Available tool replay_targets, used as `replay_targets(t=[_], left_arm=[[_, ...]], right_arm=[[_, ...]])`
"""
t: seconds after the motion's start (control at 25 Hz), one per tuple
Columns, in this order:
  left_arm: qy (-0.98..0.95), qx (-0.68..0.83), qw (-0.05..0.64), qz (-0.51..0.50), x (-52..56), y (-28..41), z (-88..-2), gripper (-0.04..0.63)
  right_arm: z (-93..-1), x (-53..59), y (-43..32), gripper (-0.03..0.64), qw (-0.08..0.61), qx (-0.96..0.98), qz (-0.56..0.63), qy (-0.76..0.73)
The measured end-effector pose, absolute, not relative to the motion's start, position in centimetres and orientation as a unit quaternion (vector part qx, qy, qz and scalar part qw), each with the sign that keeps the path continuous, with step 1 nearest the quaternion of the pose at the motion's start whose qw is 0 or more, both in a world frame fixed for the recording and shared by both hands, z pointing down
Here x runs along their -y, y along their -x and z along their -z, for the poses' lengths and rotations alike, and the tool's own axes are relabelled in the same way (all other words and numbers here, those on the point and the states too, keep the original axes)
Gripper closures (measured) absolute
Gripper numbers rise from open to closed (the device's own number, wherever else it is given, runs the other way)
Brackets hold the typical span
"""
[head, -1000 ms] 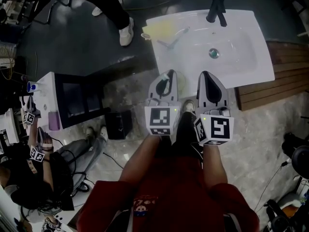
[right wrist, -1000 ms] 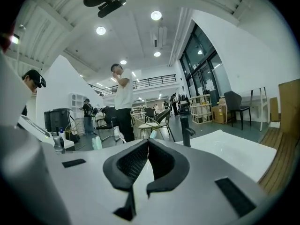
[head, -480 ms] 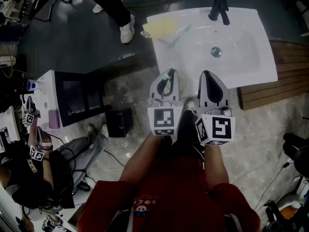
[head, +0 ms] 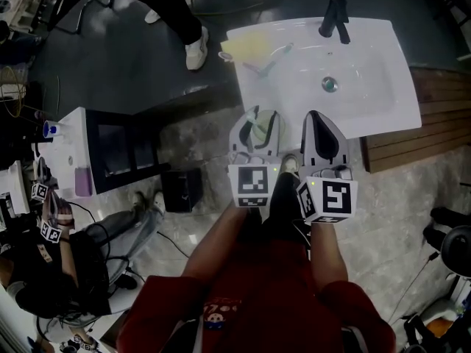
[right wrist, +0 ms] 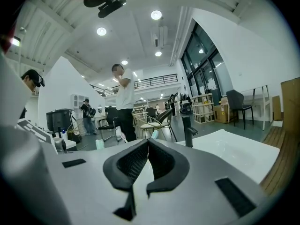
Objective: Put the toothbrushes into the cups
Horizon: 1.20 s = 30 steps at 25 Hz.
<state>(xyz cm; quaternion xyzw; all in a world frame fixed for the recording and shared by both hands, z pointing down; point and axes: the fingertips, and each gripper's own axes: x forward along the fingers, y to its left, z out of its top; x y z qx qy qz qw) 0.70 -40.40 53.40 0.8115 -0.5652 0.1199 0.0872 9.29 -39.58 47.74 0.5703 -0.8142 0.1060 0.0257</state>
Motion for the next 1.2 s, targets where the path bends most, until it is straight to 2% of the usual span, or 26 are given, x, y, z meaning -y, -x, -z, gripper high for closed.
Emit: replay_targets(t=[0.44,1.2], left_arm=[[-0.82,0.548,0.103,-0.133,40.6,-1.2,-53.9,0.337],[-0.819,0.539,0.134,-0.144,39.0,-0.5,-56.1,0.29]], right_arm=[[-47.2,39.4,-9.5,0.588,0.024,0.81,-0.102,-0.577],[-47.0,38.4,-8.2,0.588,0.027,0.813,-0.095,-0.574]])
